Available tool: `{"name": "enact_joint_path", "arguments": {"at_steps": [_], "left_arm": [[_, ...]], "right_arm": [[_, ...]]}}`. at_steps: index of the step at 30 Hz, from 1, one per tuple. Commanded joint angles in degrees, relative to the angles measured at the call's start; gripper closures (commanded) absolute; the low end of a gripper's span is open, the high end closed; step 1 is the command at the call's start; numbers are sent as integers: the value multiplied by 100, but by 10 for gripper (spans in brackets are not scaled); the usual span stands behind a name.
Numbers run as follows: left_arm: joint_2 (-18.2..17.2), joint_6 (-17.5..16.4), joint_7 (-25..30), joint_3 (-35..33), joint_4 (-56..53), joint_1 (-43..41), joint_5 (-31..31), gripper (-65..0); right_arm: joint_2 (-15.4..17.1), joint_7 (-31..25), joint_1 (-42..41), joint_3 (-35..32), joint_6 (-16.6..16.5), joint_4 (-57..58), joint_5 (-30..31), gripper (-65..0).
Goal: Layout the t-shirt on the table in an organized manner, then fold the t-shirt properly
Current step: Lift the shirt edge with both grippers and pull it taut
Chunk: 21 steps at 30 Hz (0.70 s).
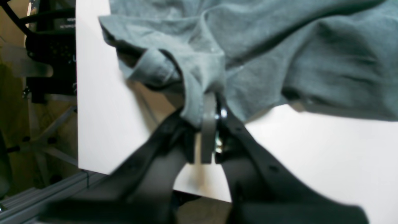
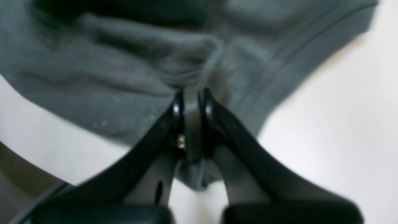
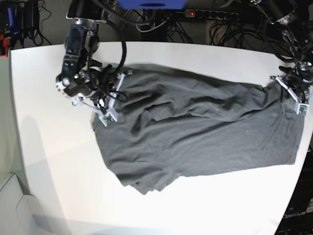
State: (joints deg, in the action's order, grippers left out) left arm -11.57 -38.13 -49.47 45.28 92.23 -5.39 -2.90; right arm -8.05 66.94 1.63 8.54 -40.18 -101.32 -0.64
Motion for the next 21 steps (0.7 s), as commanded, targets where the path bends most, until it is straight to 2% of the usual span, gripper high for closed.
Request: {"name": "enact_joint_path", "arguments": {"at_steps": [1, 13, 17, 21], "left_arm": [[-104, 28, 99, 31, 101, 51, 30, -4], [-113, 28, 55, 66, 215, 367, 74, -4], [-87, 28, 55, 75, 303, 499, 65, -4], [-78, 28, 55, 83, 479, 561, 83, -4]], "right_arm": [[98, -61, -79, -14, 18, -281, 60, 0], [669, 150, 9, 12, 18, -1301, 60, 0], [678, 133, -88, 30, 18, -1354, 60, 0], [660, 150, -255, 505, 18, -1336, 60, 0]]}}
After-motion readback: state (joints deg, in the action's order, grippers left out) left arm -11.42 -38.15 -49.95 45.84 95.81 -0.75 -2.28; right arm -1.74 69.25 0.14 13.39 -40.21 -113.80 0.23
